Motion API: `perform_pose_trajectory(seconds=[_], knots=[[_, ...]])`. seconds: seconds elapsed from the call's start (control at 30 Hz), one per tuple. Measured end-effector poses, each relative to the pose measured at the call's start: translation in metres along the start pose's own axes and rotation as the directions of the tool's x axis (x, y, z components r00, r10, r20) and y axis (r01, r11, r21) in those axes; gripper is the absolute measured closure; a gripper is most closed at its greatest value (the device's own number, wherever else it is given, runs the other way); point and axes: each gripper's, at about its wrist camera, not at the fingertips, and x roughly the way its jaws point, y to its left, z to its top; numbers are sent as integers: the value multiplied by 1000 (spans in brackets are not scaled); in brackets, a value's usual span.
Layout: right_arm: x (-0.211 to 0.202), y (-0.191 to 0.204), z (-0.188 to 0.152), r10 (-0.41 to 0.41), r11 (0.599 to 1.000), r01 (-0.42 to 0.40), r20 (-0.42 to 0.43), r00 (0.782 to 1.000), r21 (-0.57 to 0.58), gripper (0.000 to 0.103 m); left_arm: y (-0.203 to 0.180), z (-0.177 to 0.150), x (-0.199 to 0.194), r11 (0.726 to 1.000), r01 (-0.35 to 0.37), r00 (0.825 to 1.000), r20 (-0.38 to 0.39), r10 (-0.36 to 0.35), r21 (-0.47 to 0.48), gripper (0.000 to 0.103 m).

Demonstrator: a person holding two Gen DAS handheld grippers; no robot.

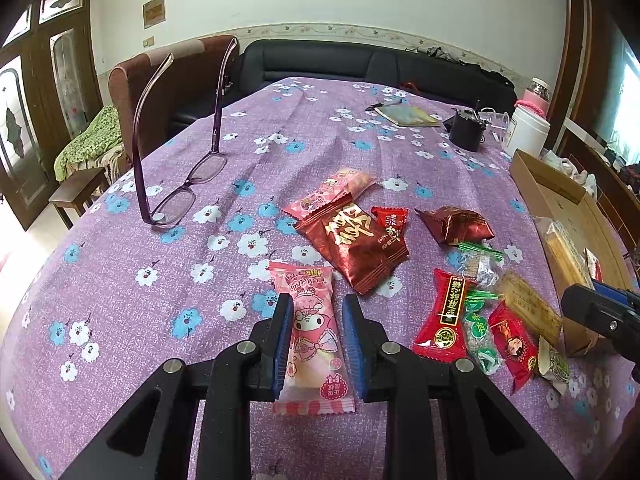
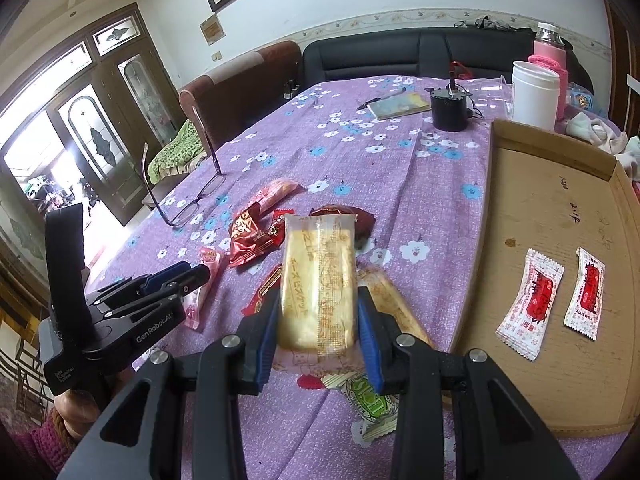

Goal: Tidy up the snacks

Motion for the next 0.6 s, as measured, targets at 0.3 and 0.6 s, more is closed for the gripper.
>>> perform_pose_trajectory(seconds=[0.3,0.6], knots=[[-1,-2,2,3,1000,-3,6,1000,11,68,0,0,-1,1000,-1,1000,2,1,0,77],[-5,-8,4,1,1000,-1,17,1000,32,68,-1,0,-2,1000,-4,1000,9,4,3,77]])
